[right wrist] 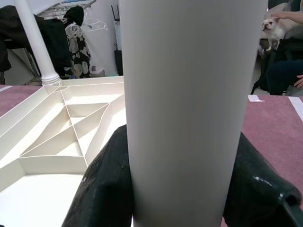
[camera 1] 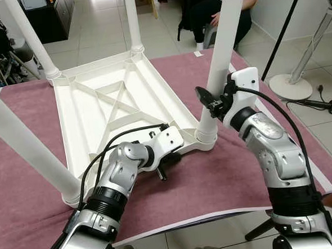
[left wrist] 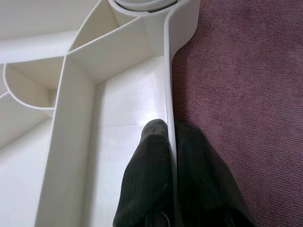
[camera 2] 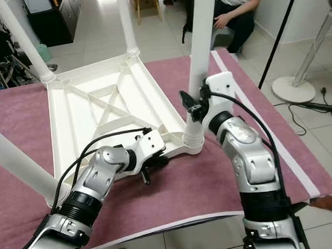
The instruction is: Building children table
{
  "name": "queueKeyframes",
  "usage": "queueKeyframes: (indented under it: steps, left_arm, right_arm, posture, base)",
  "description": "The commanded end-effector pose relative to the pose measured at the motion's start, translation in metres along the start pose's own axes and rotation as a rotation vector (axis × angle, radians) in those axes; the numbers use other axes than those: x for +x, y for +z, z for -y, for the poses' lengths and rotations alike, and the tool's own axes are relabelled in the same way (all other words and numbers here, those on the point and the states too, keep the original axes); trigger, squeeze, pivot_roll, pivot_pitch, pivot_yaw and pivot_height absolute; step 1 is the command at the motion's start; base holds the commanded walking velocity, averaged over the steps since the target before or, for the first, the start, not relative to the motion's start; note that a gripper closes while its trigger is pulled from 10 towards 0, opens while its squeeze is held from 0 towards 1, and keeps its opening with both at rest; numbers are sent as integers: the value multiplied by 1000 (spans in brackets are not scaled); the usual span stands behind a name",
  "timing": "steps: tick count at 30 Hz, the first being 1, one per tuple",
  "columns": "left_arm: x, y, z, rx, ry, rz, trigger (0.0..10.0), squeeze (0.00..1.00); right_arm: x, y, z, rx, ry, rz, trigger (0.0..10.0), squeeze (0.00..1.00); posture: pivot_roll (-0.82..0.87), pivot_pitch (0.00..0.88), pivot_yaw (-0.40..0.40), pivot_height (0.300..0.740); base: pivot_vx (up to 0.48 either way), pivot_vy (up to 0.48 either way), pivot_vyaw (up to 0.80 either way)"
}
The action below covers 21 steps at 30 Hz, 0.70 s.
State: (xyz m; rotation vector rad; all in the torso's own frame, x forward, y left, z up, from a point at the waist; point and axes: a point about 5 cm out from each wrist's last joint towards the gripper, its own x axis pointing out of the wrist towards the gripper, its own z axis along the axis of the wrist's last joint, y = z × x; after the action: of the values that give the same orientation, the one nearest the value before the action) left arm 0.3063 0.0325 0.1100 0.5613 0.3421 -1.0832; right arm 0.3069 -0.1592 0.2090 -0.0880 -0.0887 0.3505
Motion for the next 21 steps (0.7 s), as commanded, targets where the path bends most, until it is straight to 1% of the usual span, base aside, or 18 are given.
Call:
queueKeyframes:
  steps: [1, 3, 4, 6, 9, 10, 11, 13, 14, 16, 17, 20, 21]
  left_arm:
    - [-9, -26, -22, -26, 431, -108, 10000, 0]
    - [-9, -26, -22, -27, 431, -108, 10000, 0]
    - [-9, -26, -22, -28, 432, -108, 10000, 0]
    - [-10, -27, -21, -31, 434, -109, 10000, 0]
    - [-10, -27, -21, -32, 434, -109, 10000, 0]
    - [-9, -27, -21, -32, 432, -109, 10000, 0]
    - [-9, -27, -21, -32, 432, -108, 10000, 0]
    - [-9, -27, -21, -32, 431, -108, 10000, 0]
    - [-8, -26, -21, -30, 428, -107, 10000, 0]
    - [-8, -26, -21, -29, 426, -106, 10000, 0]
    - [-7, -25, -21, -25, 422, -103, 10000, 0]
    - [-6, -24, -21, -23, 419, -102, 10000, 0]
    - [-6, -24, -21, -22, 418, -102, 10000, 0]
  right_arm:
    - [-2, -20, -1, -10, 5, -83, 10000, 0]
    - [-2, -20, -2, -15, 10, -79, 10000, 0]
    - [-5, -20, -5, -24, 34, -66, 10000, 0]
    - [-14, -26, -11, -10, 65, -56, 10000, 0]
    - [-17, -28, -12, -5, 69, -55, 10000, 0]
    - [-25, -33, -13, 34, 54, -46, 10000, 0]
    - [-28, -34, -13, 51, 52, -41, 10000, 0]
    - [-30, -35, -13, 61, 51, -39, 10000, 0]
    - [-32, -40, -12, 59, 40, -53, 10000, 0]
    - [-32, -42, -11, 64, 36, -57, 10000, 0]
    - [-30, -42, -8, 86, 36, -54, 10000, 0]
    - [-25, -40, -5, 119, 57, -54, 10000, 0]
    - [-23, -39, -4, 108, 64, -56, 10000, 0]
  posture:
    - [3, 0, 86, 740]
    - [3, 0, 86, 740]
    - [4, 0, 81, 740]
    - [2, 0, 81, 740]
    - [-1, 0, 82, 740]
    - [-6, 0, 84, 740]
    - [-11, 0, 88, 740]
    - [-11, 0, 88, 740]
    - [-13, 0, 93, 740]
    - [-17, 0, 98, 740]
    - [-19, 0, 103, 740]
    - [-20, 0, 105, 740]
    - [-19, 0, 109, 740]
  base:
    - [0, 0, 0]
    - [0, 0, 0]
    - [0, 0, 0]
    - [0, 0, 0]
    - [0, 0, 0]
    - [0, 0, 0]
    - [0, 0, 0]
    - [0, 0, 0]
    - [0, 0, 0]
    - [0, 0, 0]
    - [0, 0, 0]
    - [0, 0, 0]
    - [0, 0, 0]
